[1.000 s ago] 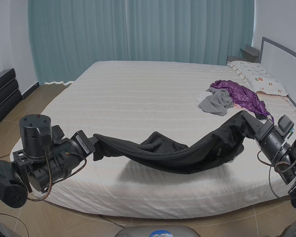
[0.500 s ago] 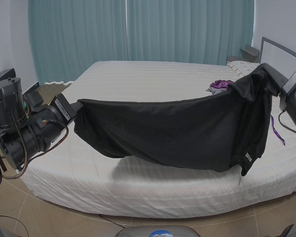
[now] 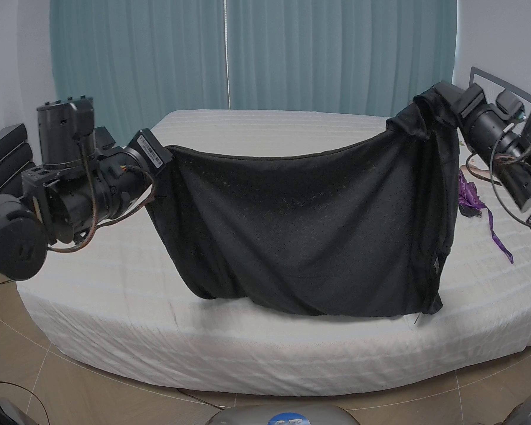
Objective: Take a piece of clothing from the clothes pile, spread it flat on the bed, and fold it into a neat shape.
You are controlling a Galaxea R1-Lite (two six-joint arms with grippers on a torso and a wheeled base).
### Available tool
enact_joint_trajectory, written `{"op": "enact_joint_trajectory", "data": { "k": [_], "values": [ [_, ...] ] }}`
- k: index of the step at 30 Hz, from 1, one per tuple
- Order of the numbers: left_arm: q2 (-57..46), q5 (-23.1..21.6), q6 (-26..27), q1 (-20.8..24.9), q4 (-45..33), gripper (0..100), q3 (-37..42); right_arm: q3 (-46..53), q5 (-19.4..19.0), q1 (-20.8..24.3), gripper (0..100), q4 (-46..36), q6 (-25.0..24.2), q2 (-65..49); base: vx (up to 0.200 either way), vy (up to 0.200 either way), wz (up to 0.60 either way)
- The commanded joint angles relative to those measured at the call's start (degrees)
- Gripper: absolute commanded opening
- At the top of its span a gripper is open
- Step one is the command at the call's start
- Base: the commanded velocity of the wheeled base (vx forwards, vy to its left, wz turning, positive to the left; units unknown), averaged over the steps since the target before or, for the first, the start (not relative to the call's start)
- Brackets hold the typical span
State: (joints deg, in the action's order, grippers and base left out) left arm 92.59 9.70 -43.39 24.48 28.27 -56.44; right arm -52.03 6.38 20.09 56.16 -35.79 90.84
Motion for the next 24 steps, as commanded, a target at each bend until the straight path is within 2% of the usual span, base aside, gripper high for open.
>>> {"op": "enact_joint_trajectory", "data": {
  "k": [1,3,5,8,15,24],
  "values": [
    [8.84,-2.50,-0.21,-2.33,-0.06,0,-3.94,-5.98,0.04,-1.90,0,0.18,0.37,11.28,0.200,0.000,0.00],
    [14.11,-3.73,-0.38,-3.65,0.03,0,-7.01,-10.20,0.13,-3.13,0,0.35,1.43,17.35,0.200,0.000,0.00],
    [14.55,-3.73,-0.38,-3.74,0.03,0,-7.37,-10.64,0.13,-3.30,0,0.35,1.51,17.88,0.200,0.000,0.00],
    [21.06,-3.90,-0.82,-5.23,0.03,0,-12.02,-15.29,1.71,-4.53,0,0.44,2.22,24.47,0.200,0.000,0.00],
    [33.27,-3.90,-0.82,-5.93,0.03,0,-20.99,-18.81,2.85,-5.15,0,1.58,2.22,34.14,0.200,0.000,0.00],
    [41.80,-3.90,-1.00,-6.02,1.26,0,-24.42,-20.22,3.38,-5.85,0,3.60,2.22,42.13,0.000,0.000,0.00]
  ]
}}
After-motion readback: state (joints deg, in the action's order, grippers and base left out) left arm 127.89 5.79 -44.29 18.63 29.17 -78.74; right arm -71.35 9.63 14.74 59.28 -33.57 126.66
